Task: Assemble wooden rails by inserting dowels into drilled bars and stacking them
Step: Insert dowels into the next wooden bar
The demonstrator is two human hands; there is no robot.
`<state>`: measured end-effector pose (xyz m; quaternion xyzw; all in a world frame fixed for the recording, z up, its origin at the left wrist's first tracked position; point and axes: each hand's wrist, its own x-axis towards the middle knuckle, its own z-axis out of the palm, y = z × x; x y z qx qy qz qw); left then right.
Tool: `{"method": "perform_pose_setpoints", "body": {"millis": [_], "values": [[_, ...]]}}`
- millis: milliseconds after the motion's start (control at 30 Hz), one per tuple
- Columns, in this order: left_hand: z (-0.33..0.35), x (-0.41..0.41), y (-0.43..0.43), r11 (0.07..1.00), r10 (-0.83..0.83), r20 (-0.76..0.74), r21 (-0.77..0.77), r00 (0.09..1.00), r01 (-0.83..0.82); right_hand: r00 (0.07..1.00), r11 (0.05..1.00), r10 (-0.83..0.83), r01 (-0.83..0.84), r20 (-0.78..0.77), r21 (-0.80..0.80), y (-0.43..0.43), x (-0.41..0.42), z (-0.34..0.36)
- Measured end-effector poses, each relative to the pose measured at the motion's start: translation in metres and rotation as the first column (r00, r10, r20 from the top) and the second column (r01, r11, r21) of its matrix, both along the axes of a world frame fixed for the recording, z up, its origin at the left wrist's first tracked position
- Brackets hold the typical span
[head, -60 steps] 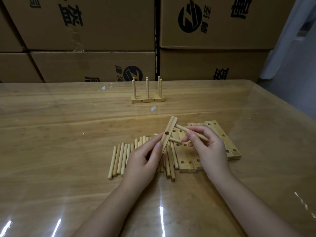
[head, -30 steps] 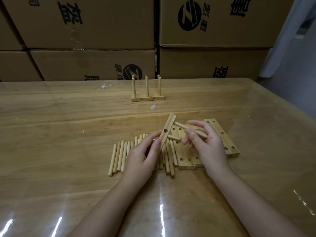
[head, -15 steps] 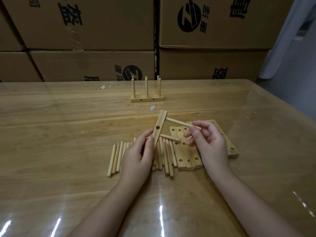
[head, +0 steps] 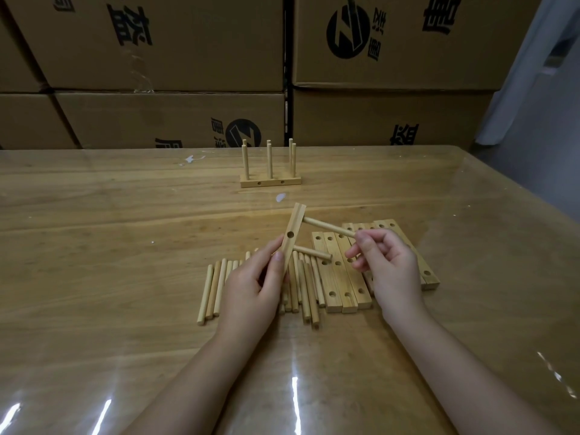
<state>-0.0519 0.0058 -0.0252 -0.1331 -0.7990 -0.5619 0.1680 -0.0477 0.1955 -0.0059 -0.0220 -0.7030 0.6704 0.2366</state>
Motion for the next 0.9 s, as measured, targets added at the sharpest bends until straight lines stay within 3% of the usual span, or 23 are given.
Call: {"method": "perform_pose_setpoints", "body": {"millis": [467, 900], "values": [[0.0022, 0.0015, -0.0001, 0.993, 0.033, -0.073, -0.111, 0.997, -0.041, 1.0, 1.0, -0.006, 0.006, 0.004, -0.006, 0.0018, -0.0013, -0.0013], [0.0053, 0.0029, 0.0009, 0.994, 0.03, -0.071, -0.106, 0.997, -0.038, 0.999, 0.996, -0.047, 0.048, -0.007, 0.073, 0.001, -0.0003, -0.0048]]}}
